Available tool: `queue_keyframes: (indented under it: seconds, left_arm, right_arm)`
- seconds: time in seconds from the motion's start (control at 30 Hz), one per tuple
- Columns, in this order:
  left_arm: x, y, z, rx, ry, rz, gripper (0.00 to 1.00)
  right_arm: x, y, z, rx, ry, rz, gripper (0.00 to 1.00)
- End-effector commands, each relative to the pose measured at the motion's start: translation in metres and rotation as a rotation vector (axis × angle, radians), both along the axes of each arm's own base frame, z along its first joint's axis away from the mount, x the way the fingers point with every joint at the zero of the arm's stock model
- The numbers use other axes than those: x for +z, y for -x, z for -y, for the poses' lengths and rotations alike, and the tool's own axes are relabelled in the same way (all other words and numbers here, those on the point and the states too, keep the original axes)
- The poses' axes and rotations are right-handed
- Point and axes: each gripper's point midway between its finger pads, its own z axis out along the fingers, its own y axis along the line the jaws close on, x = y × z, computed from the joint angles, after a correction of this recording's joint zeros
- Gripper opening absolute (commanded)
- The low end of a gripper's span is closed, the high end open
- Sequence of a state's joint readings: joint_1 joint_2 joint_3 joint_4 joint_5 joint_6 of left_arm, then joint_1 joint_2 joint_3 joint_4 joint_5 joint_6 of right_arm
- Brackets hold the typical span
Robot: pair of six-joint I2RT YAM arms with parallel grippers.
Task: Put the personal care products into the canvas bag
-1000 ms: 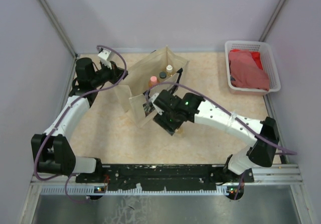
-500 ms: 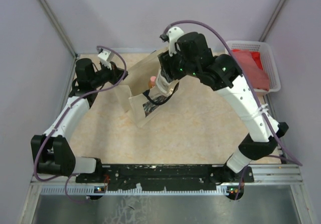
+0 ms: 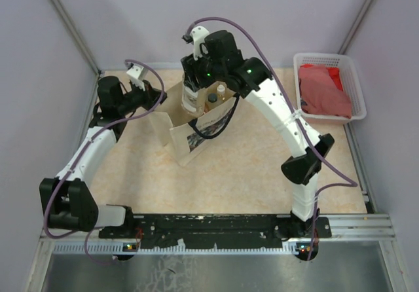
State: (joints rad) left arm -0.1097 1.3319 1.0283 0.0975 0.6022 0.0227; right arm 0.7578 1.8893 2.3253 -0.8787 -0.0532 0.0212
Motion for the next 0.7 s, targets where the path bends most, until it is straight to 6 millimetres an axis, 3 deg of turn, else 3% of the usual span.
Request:
queue_keyframes:
  seconds: [0.0, 0.17, 0.43, 0.67]
  left_arm:
    - [0.035, 0.007, 0.0, -0.001, 0.031, 0.092, 0.0]
    - [0.041, 0.009, 0.0, -0.006, 0.037, 0.102, 0.0]
    - [0.03, 0.007, 0.001, -0.01, 0.036, 0.084, 0.0]
    - [0.028, 0.004, 0.003, -0.018, 0.037, 0.081, 0.0]
  right_arm:
    - [0.077, -0.01, -0.023, 0.057, -0.228, 0.184, 0.0]
    - [0.058, -0.015, -0.044, 0.088, -0.264, 0.121, 0.0]
    - [0.027, -0.006, -0.06, 0.128, -0.314, 0.001, 0.0]
    - [-0.039, -0.011, -0.062, 0.09, -0.232, -0.077, 0.0]
